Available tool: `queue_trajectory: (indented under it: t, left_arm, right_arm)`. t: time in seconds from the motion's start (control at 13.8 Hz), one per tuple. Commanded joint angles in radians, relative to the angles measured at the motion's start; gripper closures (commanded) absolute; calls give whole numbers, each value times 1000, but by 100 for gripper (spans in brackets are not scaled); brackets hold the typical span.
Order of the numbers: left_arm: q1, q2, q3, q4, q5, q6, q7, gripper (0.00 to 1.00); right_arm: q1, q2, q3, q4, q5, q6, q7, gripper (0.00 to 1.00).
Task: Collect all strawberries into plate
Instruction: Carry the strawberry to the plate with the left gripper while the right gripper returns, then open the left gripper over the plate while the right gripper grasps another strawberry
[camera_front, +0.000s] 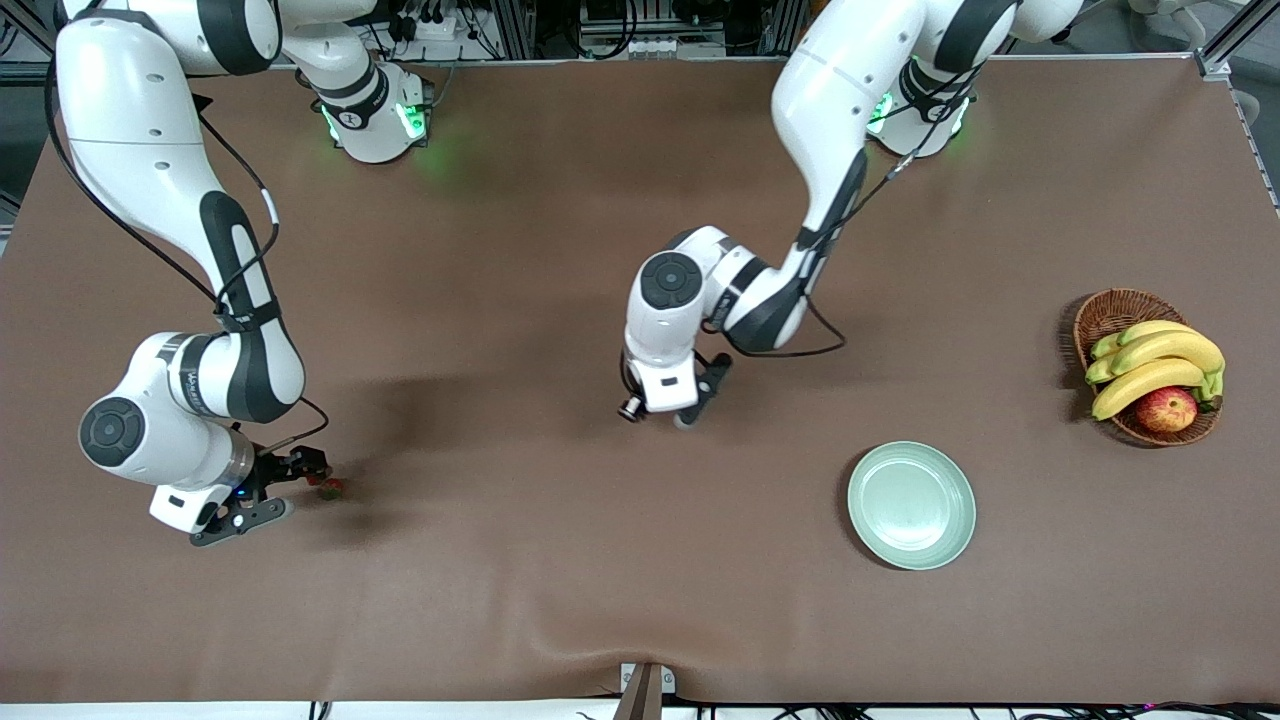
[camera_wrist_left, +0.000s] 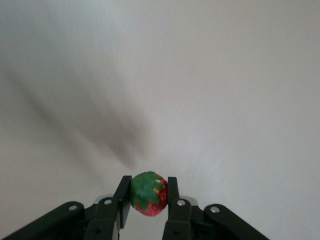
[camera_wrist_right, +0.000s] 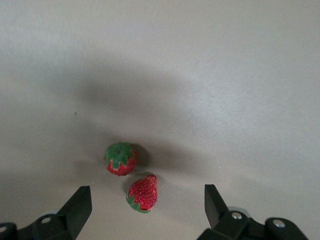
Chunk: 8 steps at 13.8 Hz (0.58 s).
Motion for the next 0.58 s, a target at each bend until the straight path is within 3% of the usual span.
queue_trajectory:
  t: [0.0, 0.51]
  left_arm:
    - [89, -94, 33, -24, 35, -94, 69, 100]
    - [400, -136, 33, -46, 58, -132, 455, 100]
  right_arm:
    - [-15, 6, 9, -21, -8, 8, -79, 0]
    - [-21, 32, 9, -31, -9, 15, -142, 0]
